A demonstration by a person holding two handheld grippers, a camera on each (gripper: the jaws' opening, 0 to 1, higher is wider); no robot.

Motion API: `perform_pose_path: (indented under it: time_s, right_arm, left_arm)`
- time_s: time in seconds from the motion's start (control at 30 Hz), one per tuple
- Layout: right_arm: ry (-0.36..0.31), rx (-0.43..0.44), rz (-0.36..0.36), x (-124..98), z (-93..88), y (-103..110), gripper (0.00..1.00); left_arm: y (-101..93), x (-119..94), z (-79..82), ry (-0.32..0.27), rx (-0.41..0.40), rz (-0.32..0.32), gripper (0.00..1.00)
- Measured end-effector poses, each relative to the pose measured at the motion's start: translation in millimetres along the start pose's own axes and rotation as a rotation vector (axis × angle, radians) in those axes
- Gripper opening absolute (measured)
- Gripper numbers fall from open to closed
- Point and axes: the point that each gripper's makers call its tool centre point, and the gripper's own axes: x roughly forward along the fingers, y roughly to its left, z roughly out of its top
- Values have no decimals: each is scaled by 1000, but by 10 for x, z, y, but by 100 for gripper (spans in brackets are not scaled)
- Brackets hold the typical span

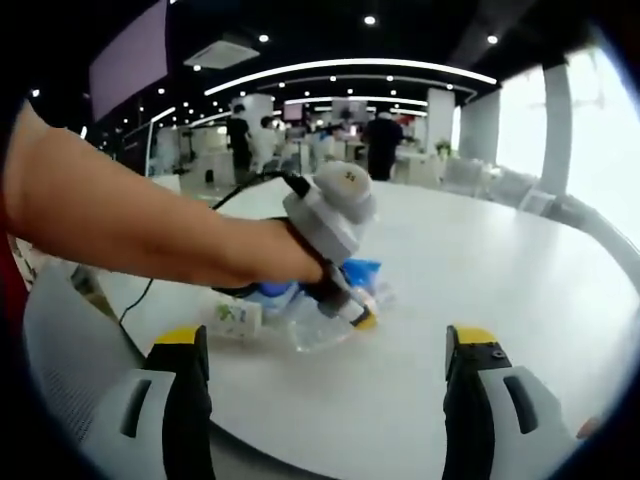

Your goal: Arrange the tabletop items into an orderly group along one side of the table until the central work area is clear of visible clutter.

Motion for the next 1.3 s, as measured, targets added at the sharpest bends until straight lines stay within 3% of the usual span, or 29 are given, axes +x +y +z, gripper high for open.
perform_pose_path:
  time_s: [0.57,1.03,1.3]
  right_arm:
    - [8,7,-5,-2,-15,-14,96]
    - [10,4,-9,-2,-25,-20,96]
    - [16,-2,-8,4,-31,-13,95]
  left_arm:
    - [2,117,-2,41,12,2,43]
    - [-19,92,22,2,-2,-10,39]
    - [5,-24,71,-31,-32,-23,38]
